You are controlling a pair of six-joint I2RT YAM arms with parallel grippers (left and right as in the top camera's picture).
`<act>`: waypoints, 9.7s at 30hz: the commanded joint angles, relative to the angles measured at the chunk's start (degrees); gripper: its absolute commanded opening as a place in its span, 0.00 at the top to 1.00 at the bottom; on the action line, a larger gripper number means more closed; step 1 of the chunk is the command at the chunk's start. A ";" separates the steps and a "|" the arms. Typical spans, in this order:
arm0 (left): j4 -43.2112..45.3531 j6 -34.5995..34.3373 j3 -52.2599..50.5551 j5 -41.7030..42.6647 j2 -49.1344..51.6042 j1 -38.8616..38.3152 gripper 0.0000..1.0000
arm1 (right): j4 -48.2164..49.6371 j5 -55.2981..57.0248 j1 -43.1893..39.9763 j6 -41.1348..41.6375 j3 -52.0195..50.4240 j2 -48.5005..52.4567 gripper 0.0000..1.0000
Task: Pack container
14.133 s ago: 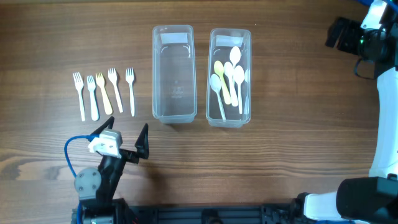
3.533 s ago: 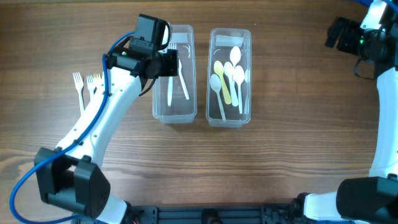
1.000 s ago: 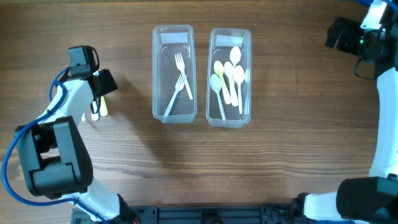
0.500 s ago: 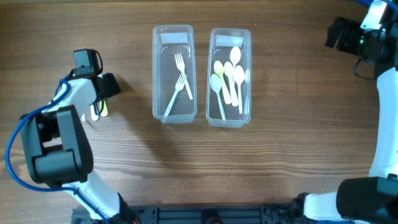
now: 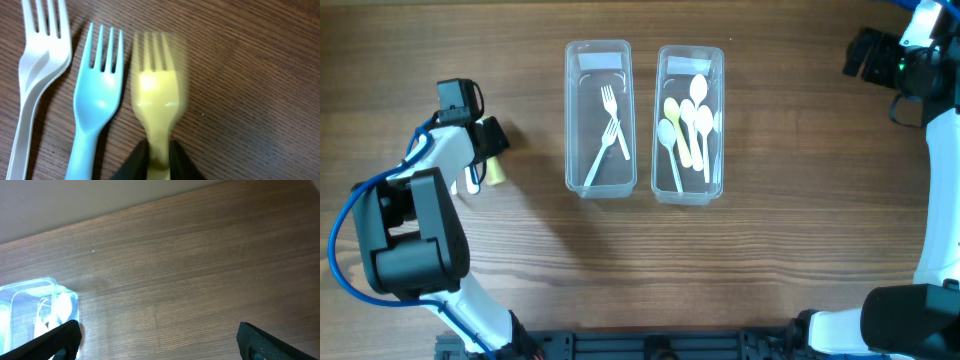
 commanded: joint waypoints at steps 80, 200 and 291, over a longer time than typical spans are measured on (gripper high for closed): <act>0.11 -3.50 8.41 8.09 6.84 -1.03 0.92 | 0.17 -0.22 0.17 -0.59 0.07 0.31 0.00; -10.40 3.28 5.07 2.56 1.01 3.63 0.09 | 0.17 -0.22 0.17 -0.59 0.07 0.31 0.01; -10.95 -0.22 5.07 14.69 -19.19 -27.47 0.34 | 0.17 -0.22 0.17 -0.59 0.07 0.31 0.00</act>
